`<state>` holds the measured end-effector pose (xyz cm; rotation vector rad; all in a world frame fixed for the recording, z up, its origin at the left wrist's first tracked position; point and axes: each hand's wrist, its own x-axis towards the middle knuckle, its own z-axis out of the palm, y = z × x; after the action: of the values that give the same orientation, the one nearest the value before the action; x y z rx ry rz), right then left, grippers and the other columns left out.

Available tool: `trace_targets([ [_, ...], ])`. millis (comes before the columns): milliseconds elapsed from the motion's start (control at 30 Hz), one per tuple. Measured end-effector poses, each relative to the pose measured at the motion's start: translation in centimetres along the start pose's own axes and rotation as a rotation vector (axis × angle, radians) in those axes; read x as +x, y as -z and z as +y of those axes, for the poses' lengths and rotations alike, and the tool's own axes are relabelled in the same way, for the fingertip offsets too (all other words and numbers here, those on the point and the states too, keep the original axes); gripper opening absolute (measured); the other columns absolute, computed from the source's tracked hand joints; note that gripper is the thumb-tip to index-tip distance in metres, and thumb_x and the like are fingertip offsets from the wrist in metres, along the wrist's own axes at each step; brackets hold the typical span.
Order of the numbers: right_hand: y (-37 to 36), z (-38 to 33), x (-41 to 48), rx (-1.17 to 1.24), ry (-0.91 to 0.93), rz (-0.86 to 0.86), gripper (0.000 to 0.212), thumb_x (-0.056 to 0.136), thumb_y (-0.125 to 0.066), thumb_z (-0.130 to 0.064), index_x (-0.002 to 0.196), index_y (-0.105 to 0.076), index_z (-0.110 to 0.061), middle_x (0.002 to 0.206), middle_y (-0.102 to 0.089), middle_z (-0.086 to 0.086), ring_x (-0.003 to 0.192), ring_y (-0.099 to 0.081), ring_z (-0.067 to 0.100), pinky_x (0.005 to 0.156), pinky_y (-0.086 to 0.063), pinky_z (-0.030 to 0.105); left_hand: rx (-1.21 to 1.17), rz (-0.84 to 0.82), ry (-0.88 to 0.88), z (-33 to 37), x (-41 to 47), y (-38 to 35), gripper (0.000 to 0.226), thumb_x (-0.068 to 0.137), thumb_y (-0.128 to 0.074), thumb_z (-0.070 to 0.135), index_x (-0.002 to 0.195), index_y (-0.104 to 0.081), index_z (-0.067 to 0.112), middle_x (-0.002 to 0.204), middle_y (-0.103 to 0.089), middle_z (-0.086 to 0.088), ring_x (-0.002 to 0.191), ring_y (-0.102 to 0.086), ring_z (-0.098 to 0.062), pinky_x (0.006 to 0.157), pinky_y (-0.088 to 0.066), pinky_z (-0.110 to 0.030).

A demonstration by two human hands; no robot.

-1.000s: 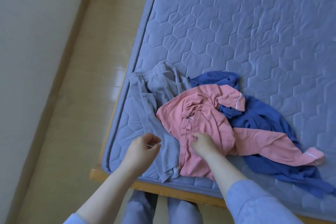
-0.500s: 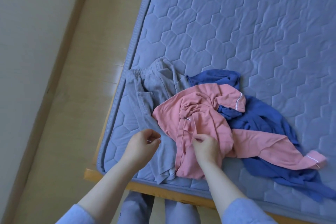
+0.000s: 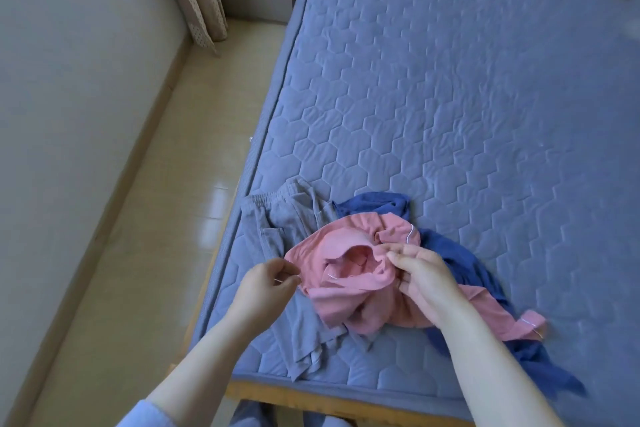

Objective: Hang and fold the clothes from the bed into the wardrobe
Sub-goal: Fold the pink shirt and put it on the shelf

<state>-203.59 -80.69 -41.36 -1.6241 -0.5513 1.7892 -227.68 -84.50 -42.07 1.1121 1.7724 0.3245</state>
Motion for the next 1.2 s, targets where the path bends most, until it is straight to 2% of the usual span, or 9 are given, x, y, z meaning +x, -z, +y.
trace_targets([
  [167,-3.4,-6.4,-6.1,-0.129,0.257,-0.001,0.027,0.094,-0.048,0.006,0.086,-0.068,-0.011,0.075,-0.069,0.004,0.071,-0.062,0.015,0.073,-0.047,0.033,-0.051,0.048,-0.064,3.3,-3.2,3.6,0.009,0.087,-0.062,0.011,0.089,-0.070,0.015,0.086,-0.072,0.002,0.086,-0.068,-0.016,0.074,-0.049,-0.026],
  [367,-6.6,-13.8,-12.4,-0.118,0.527,-0.011,0.026,0.093,-0.049,0.008,0.087,-0.068,-0.010,0.069,-0.067,0.002,0.063,-0.061,0.010,0.065,-0.050,0.024,-0.067,0.111,-0.218,8.1,-6.4,8.4,0.006,0.088,-0.063,0.014,0.090,-0.068,0.015,0.088,-0.074,-0.001,0.086,-0.069,-0.021,0.084,-0.051,-0.036],
  [533,-8.9,-19.3,-17.1,-0.032,0.742,-0.043,0.023,0.093,-0.050,0.009,0.089,-0.067,-0.005,0.060,-0.067,0.002,0.054,-0.063,0.008,0.055,-0.052,0.017,-0.051,0.151,-0.359,11.0,-9.3,10.9,0.010,0.088,-0.066,0.019,0.087,-0.065,0.029,0.087,-0.071,0.011,0.081,-0.068,-0.007,0.076,-0.050,-0.024],
  [633,-9.8,-22.1,-20.1,-0.091,0.888,-0.024,0.024,0.093,-0.053,0.006,0.088,-0.070,-0.010,0.066,-0.068,0.003,0.060,-0.064,0.010,0.060,-0.053,0.018,-0.087,0.120,-0.440,12.6,-10.8,11.2,0.012,0.086,-0.067,0.019,0.089,-0.064,0.030,0.090,-0.070,0.012,0.067,-0.063,0.009,0.060,-0.047,-0.012],
  [800,-11.0,-26.1,-24.5,-0.141,1.046,-0.004,0.022,0.093,-0.054,0.003,0.090,-0.070,-0.011,0.078,-0.068,0.009,0.071,-0.065,0.015,0.069,-0.056,0.023,-0.139,0.114,-0.568,16.0,-12.4,11.2,0.018,0.081,-0.074,0.027,0.096,-0.064,0.029,0.098,-0.068,0.014,0.071,-0.065,0.007,0.058,-0.043,-0.005],
  [900,-11.5,-27.5,-26.4,-0.173,1.127,0.013,0.023,0.094,-0.054,0.003,0.091,-0.071,-0.012,0.080,-0.069,0.007,0.076,-0.066,0.015,0.075,-0.056,0.029,-0.120,0.151,-0.661,17.9,-13.2,10.4,0.031,0.080,-0.074,0.034,0.108,-0.061,0.029,0.108,-0.063,0.018,0.085,-0.065,0.003,0.070,-0.047,-0.008],
  [1033,-12.3,-28.4,-28.2,-0.093,1.157,-0.023,0.026,0.094,-0.055,0.001,0.088,-0.072,-0.016,0.080,-0.070,0.006,0.080,-0.066,0.018,0.079,-0.055,0.033,0.032,0.195,-0.719,19.3,-13.4,9.2,0.051,0.078,-0.072,0.045,0.122,-0.052,0.028,0.119,-0.051,0.013,0.106,-0.056,-0.008,0.090,-0.048,-0.027],
  [1133,-12.9,-29.3,-29.2,-0.048,1.183,-0.057,0.026,0.093,-0.055,0.002,0.086,-0.072,-0.017,0.080,-0.071,0.006,0.077,-0.068,0.016,0.075,-0.056,0.029,0.071,0.299,-0.733,20.1,-13.3,9.4,0.019,0.083,-0.067,0.035,0.082,-0.051,0.024,0.086,-0.052,0.009,0.080,-0.051,-0.017,0.065,-0.039,-0.023],
  [1200,-12.9,-29.8,-29.8,-0.020,1.213,-0.043,0.026,0.093,-0.055,0.002,0.086,-0.072,-0.016,0.080,-0.071,0.006,0.077,-0.069,0.015,0.072,-0.056,0.028,0.023,0.376,-0.765,20.1,-13.1,9.8,0.040,0.086,-0.063,0.020,0.059,-0.033,0.021,0.056,-0.036,0.008,0.059,-0.035,-0.015,0.050,-0.022,-0.024],
])
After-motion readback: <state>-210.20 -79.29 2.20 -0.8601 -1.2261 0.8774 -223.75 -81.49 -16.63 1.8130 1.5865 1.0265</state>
